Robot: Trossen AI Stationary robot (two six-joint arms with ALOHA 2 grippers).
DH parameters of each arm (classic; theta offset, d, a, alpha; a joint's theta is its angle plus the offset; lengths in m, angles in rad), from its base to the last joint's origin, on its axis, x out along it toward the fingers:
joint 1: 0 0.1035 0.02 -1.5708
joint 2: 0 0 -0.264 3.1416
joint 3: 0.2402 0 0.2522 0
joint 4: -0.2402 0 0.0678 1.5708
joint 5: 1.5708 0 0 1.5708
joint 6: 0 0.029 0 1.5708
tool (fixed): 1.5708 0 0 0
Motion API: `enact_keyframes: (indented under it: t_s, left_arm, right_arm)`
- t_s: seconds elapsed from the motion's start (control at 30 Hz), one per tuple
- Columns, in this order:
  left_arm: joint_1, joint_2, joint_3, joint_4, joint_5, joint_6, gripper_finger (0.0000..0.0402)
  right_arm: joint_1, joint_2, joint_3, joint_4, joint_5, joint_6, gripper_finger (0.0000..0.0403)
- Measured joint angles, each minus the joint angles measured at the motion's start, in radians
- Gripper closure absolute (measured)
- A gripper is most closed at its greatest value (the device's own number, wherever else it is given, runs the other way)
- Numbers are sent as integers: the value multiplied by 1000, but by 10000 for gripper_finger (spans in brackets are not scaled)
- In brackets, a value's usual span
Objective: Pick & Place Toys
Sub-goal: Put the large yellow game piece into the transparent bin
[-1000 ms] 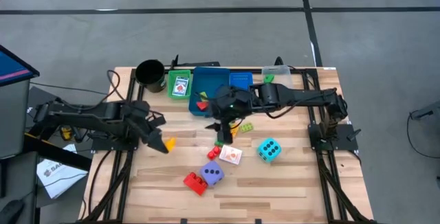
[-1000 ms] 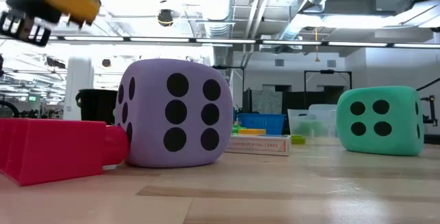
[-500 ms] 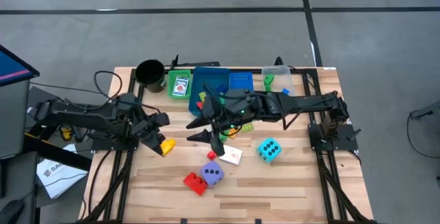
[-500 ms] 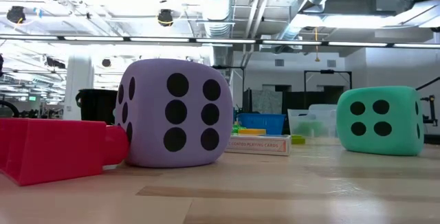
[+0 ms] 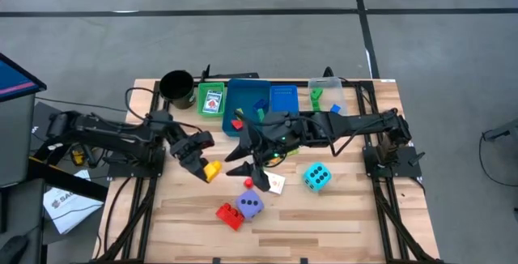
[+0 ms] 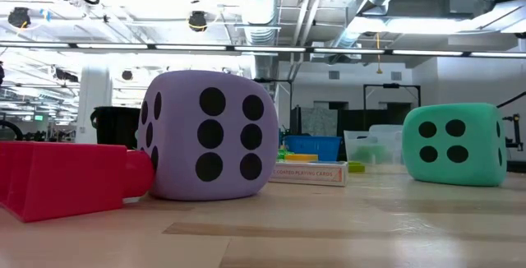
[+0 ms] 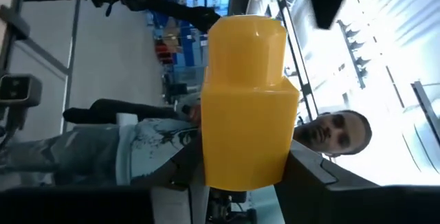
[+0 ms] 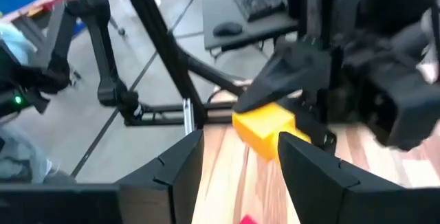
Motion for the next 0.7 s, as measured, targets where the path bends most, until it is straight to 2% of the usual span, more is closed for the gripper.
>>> enact_keyframes:
  t_s: [0.33, 0.7]
  left_arm:
    - [0, 78, 113, 16, 9, 7, 282]
    - [0, 102, 118, 18, 14, 5, 284]
  right_arm:
    - [0, 0, 0, -36, -4, -31, 219]
    - [-14, 0, 0, -35, 11, -47, 219]
